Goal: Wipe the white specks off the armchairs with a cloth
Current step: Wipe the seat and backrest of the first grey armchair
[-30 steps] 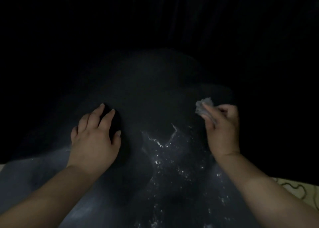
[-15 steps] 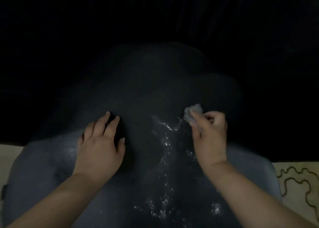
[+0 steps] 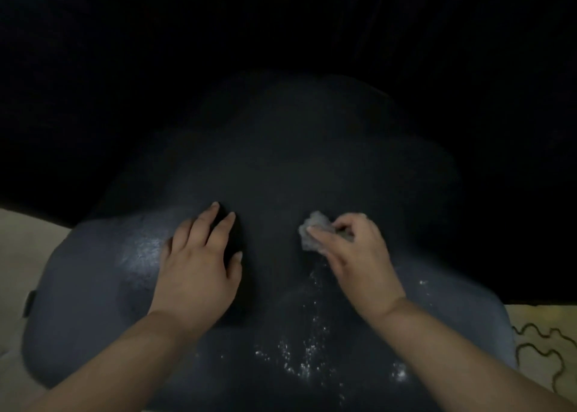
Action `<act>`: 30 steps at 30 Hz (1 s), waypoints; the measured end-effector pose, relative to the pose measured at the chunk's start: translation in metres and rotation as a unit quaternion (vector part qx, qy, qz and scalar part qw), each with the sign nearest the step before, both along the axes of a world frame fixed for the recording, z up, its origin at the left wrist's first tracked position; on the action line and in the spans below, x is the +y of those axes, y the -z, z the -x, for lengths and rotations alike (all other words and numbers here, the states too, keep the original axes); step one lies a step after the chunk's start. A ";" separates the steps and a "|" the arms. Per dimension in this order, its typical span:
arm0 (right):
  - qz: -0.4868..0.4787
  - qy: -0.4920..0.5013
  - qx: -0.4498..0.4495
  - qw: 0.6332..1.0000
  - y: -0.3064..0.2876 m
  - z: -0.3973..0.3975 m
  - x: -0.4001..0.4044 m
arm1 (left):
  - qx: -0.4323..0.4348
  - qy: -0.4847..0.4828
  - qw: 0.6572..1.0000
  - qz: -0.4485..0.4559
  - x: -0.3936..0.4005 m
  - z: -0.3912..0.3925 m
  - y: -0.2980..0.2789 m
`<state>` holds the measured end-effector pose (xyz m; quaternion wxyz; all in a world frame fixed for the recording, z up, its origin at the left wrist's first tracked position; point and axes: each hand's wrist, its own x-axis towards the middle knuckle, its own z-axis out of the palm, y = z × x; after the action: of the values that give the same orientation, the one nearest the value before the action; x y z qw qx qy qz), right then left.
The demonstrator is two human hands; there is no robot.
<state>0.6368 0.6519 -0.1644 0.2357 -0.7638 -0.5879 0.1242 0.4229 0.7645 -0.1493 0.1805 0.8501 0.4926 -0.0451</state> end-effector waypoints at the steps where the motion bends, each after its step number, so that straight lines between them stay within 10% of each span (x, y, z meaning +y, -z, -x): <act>1: -0.005 0.023 -0.003 1.000 0.000 -0.012 0.000 | 0.001 0.001 1.000 0.002 -0.001 0.002 0.000; 6: -0.027 0.196 0.043 0.979 0.012 -0.015 0.053 | 0.001 -0.006 1.000 0.000 -0.008 0.004 0.000; 12: -0.010 -0.039 0.016 0.999 0.006 0.027 0.000 | -0.007 -0.009 1.000 0.002 -0.013 0.007 -0.002; 18: -0.008 0.164 0.070 0.984 0.012 -0.006 0.065 | -0.006 -0.031 0.999 -0.002 -0.018 0.018 -0.002; 25: -0.009 -0.103 0.022 0.994 0.004 0.040 0.024 | 0.005 -0.050 0.999 0.007 -0.024 0.034 -0.004; 30: -0.019 0.140 0.024 0.990 0.008 -0.018 0.006 | 0.002 -0.055 0.998 0.001 -0.030 0.040 -0.004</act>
<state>0.6550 0.6581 -0.1724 0.2795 -0.8309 -0.4712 0.0974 0.3826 0.7343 -0.1453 0.1825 0.8216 0.5388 -0.0374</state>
